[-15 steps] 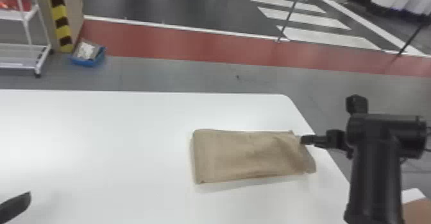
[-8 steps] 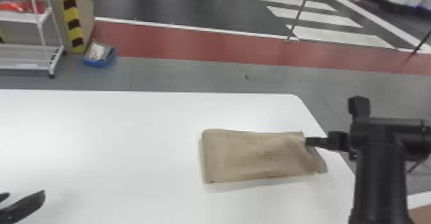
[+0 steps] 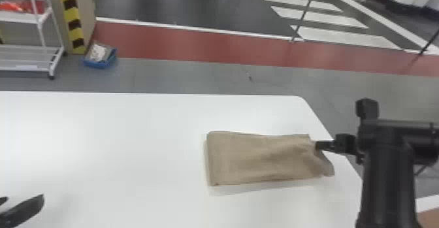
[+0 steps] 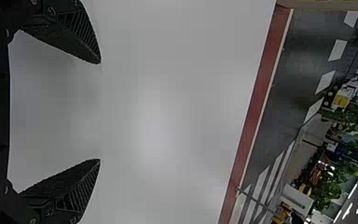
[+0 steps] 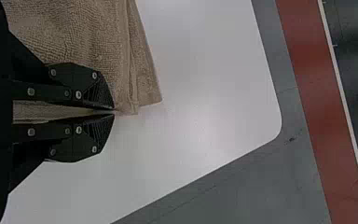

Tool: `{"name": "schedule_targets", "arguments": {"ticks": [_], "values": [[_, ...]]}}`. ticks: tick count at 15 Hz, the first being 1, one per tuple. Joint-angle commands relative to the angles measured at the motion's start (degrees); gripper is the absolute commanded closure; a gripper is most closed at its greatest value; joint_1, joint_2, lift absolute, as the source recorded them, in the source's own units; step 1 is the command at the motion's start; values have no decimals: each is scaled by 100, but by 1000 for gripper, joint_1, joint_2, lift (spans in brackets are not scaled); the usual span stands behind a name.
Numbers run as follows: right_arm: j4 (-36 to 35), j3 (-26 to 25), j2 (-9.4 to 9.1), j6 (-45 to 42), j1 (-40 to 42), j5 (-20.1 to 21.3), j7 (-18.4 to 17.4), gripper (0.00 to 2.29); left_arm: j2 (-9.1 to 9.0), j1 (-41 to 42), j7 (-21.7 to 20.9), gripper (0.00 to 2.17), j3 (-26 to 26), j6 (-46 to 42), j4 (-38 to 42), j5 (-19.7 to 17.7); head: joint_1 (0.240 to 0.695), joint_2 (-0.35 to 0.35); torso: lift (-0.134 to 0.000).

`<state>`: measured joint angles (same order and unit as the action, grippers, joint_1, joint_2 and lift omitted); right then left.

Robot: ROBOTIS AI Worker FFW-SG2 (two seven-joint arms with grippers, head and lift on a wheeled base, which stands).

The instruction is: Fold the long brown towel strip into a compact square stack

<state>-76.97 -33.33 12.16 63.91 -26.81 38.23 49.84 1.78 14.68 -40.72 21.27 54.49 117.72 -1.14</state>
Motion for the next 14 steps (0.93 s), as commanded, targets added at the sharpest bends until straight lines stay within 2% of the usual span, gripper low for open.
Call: {"name": "schedule_targets", "arguments": {"ticks": [1,4,6,7,9,10,11,12,13,14], "values": [[-20,-16,-38,-14,0,0,-35,1035,-2,0,-6,144,17,-4,-21,0,695,-287,-124],[-213,-139,-117,-31,9,-272,-71,1035,-2,0,-14,144,61,-4,-21,-9,695,-285,-124],[-547,-314,-161,-84,105,-923,-185,1035,-2,0,-14,144,70,-4,-21,-9,695,-276,-124],[-679,-341,-179,-102,123,-1055,-202,1035,-2,9,-14,144,70,-4,-21,-18,695,-271,-124],[-740,-314,-179,-66,123,-1011,-202,1035,-2,17,-14,144,96,-21,-21,-27,695,-260,-124],[-723,-235,-161,-31,105,-844,-202,1028,-2,26,-23,144,105,-21,-21,-35,695,-259,-124],[-679,-174,-161,-31,114,-659,-185,687,-2,26,-23,144,105,-21,-30,-35,695,-258,-124],[-661,-139,-161,-31,167,-641,-176,343,-2,26,-23,144,105,-21,-30,-35,695,-259,-124],[-661,-139,-161,39,193,-633,-150,97,-2,26,-32,144,105,-21,-30,-44,695,-261,-124],[-661,-130,-144,268,202,-589,-115,-2,-2,26,-32,144,105,-21,-30,-35,695,-262,-124]]}}
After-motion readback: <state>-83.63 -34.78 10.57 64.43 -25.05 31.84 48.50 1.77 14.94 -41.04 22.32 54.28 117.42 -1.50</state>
